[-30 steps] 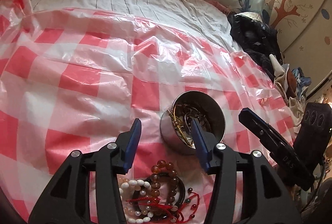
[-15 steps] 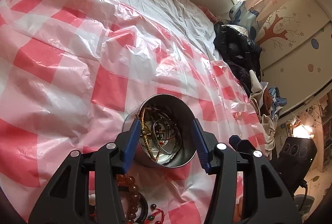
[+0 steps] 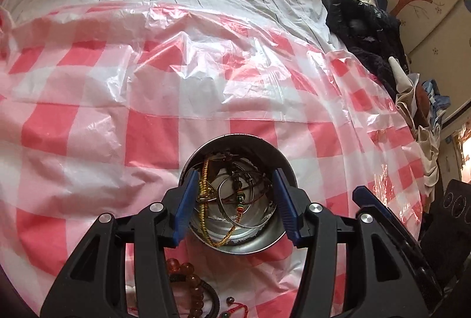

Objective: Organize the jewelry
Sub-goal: 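Push the chain down inside the tin rim with the left tool, then grasp a red cord bracelet with the right tool while the left returns to the pile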

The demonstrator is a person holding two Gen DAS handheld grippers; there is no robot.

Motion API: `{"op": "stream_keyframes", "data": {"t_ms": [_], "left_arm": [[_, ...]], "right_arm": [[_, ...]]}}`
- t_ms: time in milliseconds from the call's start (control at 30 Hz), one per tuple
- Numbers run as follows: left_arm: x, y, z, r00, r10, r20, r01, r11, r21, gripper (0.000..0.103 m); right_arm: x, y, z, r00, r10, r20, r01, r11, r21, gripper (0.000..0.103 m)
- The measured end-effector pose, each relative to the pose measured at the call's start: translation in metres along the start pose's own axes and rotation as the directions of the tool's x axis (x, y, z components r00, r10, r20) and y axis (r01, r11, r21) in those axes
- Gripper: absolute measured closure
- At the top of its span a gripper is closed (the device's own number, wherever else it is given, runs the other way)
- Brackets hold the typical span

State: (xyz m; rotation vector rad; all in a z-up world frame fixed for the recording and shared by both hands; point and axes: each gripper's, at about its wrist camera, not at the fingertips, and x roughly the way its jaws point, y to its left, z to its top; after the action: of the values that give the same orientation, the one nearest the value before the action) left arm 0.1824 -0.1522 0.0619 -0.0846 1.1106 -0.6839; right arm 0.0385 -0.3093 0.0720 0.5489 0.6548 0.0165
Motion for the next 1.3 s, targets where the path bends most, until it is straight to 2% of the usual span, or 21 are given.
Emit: {"op": "stream_keyframes", "data": {"t_ms": [133, 233, 333, 400, 467, 567, 667, 700, 767, 833, 900, 1033, 1200, 1233, 1267, 1300], "left_arm": [[-0.040, 0.008, -0.015, 0.998, 0.043, 0.053, -0.043, 0.999, 0.010, 0.045], [-0.071, 0.026, -0.040, 0.994, 0.080, 0.078, -0.081, 0.997, 0.009, 0.041], [-0.092, 0.058, -0.074, 0.993, 0.086, 0.087, -0.080, 0.995, -0.060, 0.039], [-0.095, 0.079, -0.097, 0.994, 0.078, 0.081, -0.068, 0.991, -0.116, 0.039], [-0.093, 0.094, -0.112, 0.995, 0.075, 0.064, -0.064, 0.985, -0.163, 0.039], [-0.090, 0.105, -0.121, 0.997, 0.045, 0.059, -0.032, 0.977, -0.213, 0.039], [-0.091, 0.103, -0.121, 0.996, 0.050, 0.077, -0.035, 0.980, -0.194, 0.039], [-0.090, 0.102, -0.120, 0.996, 0.036, 0.079, -0.020, 0.981, -0.191, 0.039], [-0.089, 0.093, -0.119, 0.997, 0.018, 0.081, -0.005, 0.986, -0.164, 0.039], [-0.085, 0.079, -0.118, 0.997, 0.011, 0.078, -0.002, 0.993, -0.116, 0.039], [-0.078, 0.068, -0.117, 0.998, 0.009, 0.062, -0.005, 0.998, -0.070, 0.039], [-0.059, 0.048, -0.119, 0.997, 0.068, 0.032, -0.068, 0.998, 0.000, 0.039], [-0.044, 0.030, -0.124, 0.981, 0.192, 0.035, -0.195, 0.975, 0.110, 0.040], [-0.042, 0.026, -0.125, 0.975, 0.218, 0.046, -0.222, 0.965, 0.136, 0.041], [-0.039, 0.024, -0.126, 0.971, 0.234, 0.046, -0.239, 0.957, 0.164, 0.059], [-0.035, 0.021, -0.127, 0.963, 0.266, 0.041, -0.269, 0.942, 0.199, 0.076]], "right_arm": [[0.008, 0.001, -0.006, 0.999, 0.000, -0.053, -0.001, 1.000, -0.013, 0.048], [0.009, 0.014, -0.019, 0.993, 0.034, -0.110, -0.041, 0.997, -0.060, 0.049], [0.004, 0.034, -0.046, 0.984, 0.065, -0.169, -0.089, 0.987, -0.137, 0.049], [0.004, 0.046, -0.068, 0.976, 0.058, -0.210, -0.097, 0.979, -0.181, 0.050], [0.007, 0.053, -0.085, 0.967, 0.056, -0.248, -0.109, 0.973, -0.204, 0.055], [0.018, 0.060, -0.100, 0.958, 0.037, -0.284, -0.105, 0.968, -0.227, 0.055], [0.034, 0.068, -0.111, 0.952, -0.052, -0.302, -0.044, 0.951, -0.305, 0.055], [0.038, 0.071, -0.116, 0.948, -0.094, -0.304, -0.020, 0.936, -0.350, 0.061], [0.039, 0.076, -0.122, 0.945, -0.126, -0.301, -0.006, 0.915, -0.402, 0.092], [0.033, 0.071, -0.120, 0.951, -0.125, -0.282, 0.005, 0.920, -0.393, 0.100], [0.024, 0.061, -0.114, 0.960, -0.137, -0.242, 0.042, 0.932, -0.360, 0.100], [0.007, 0.044, -0.098, 0.976, -0.148, -0.161, 0.097, 0.952, -0.289, 0.100], [0.009, 0.042, -0.095, 0.971, -0.177, -0.160, 0.127, 0.950, -0.284, 0.100], [0.011, 0.041, -0.095, 0.968, -0.184, -0.168, 0.132, 0.950, -0.281, 0.100], [0.013, 0.040, -0.095, 0.966, -0.195, -0.172, 0.143, 0.950, -0.278, 0.099], [0.014, 0.039, -0.095, 0.964, -0.201, -0.176, 0.148, 0.950, -0.277, 0.088]]}}
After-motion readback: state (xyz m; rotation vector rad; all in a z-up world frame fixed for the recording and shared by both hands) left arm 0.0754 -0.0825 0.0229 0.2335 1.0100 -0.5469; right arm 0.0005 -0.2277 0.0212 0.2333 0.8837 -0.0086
